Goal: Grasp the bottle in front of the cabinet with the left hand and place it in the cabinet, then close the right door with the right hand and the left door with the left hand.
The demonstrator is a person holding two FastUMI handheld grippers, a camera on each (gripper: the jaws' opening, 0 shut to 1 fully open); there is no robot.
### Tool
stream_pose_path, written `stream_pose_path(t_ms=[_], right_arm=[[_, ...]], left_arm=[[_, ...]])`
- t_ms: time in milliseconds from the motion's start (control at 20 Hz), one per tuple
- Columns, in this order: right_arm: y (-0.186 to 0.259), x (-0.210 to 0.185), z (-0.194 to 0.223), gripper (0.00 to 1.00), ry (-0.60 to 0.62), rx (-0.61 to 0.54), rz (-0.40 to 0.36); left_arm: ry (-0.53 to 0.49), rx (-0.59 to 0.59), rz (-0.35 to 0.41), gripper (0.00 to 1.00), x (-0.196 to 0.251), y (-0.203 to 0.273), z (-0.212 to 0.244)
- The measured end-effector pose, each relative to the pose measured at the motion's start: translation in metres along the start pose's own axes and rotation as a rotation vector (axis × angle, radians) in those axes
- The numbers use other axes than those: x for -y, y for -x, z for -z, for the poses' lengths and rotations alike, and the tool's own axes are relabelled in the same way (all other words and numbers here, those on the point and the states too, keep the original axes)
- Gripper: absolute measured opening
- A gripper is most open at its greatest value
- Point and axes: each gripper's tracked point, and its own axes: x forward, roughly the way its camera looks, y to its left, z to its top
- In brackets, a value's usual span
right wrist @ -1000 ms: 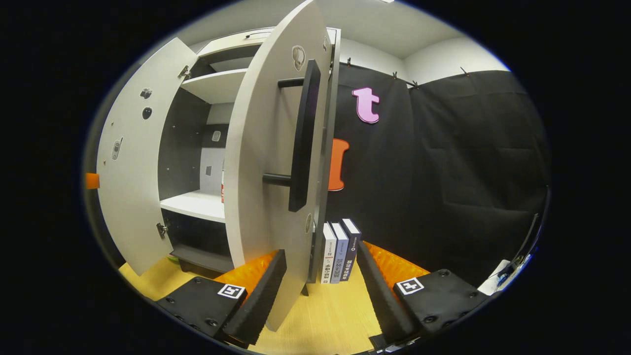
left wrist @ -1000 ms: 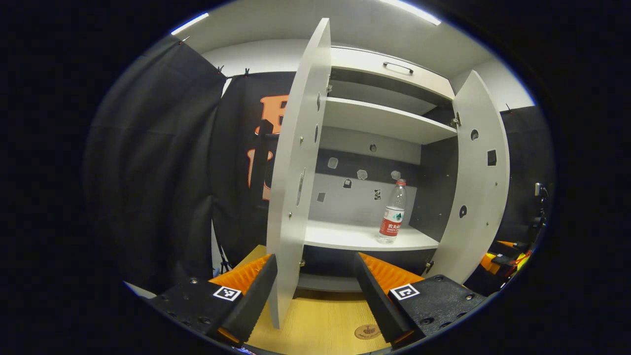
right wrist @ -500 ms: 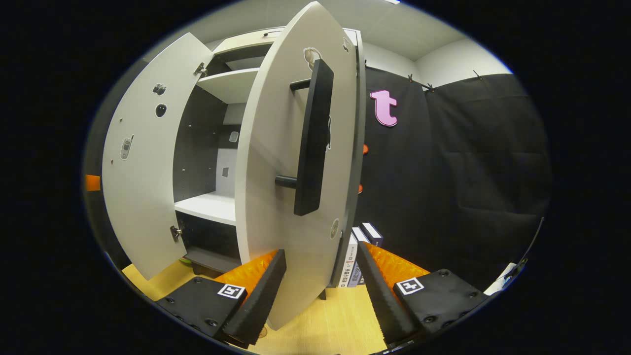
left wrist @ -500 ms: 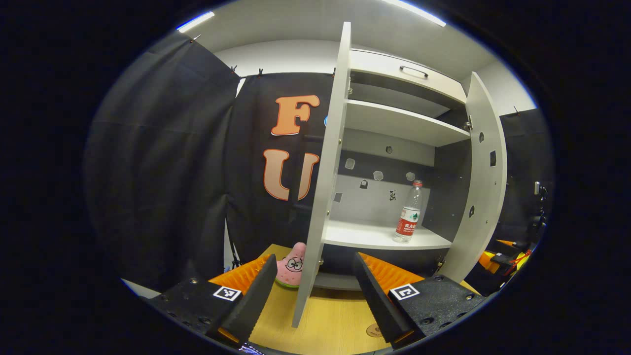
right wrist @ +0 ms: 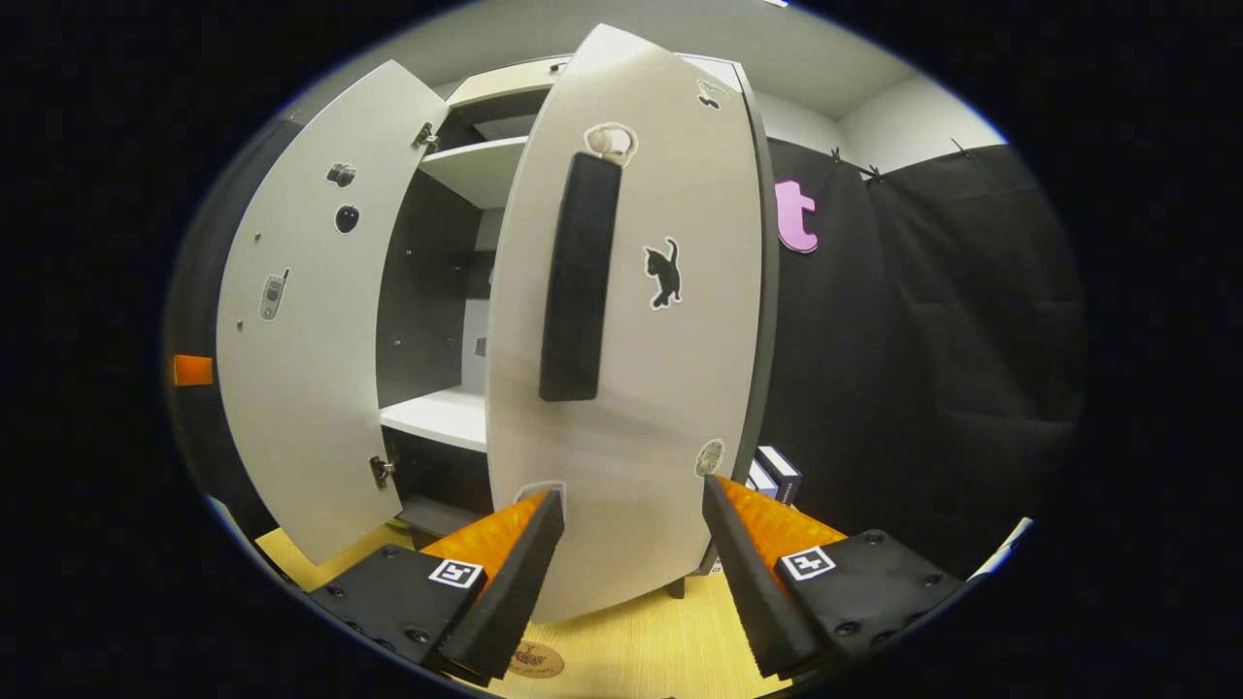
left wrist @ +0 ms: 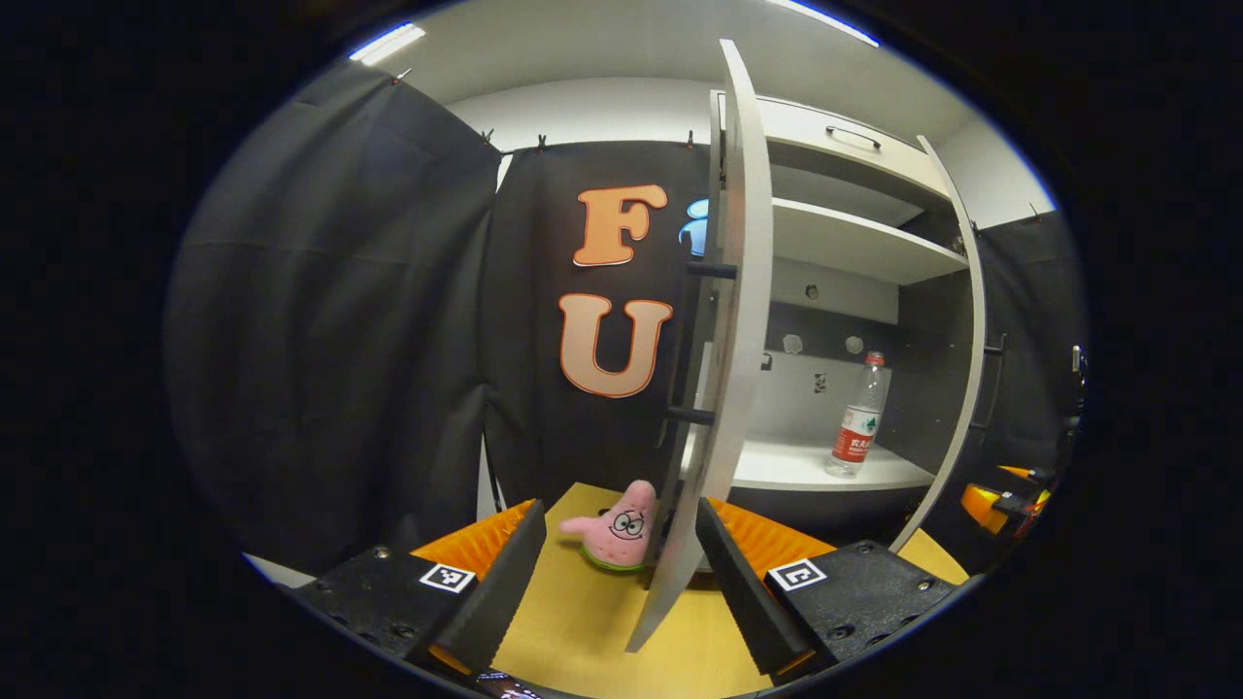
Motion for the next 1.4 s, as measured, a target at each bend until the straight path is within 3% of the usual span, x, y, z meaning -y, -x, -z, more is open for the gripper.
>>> stream_pose_path(t_ms=[500,850,1400], right_arm=[[0.012,0.033,-0.006,0.95,0.006,0.009,0.065],[0.03,0.052,-0.004,0.95,0.006,-0.008,0.092],[0.075,0.087,-0.014,0.95,-0.014,0.009,0.167]], left_arm=[[-0.02,0.003,-0.026,0.95,-0.01,-0.03,-0.001],[0.024,-0.008,0.039,0.94,0.015,-0.027,0.005],[0.028,-0.047,0.202,0.94,0.089,-0.032,0.013]])
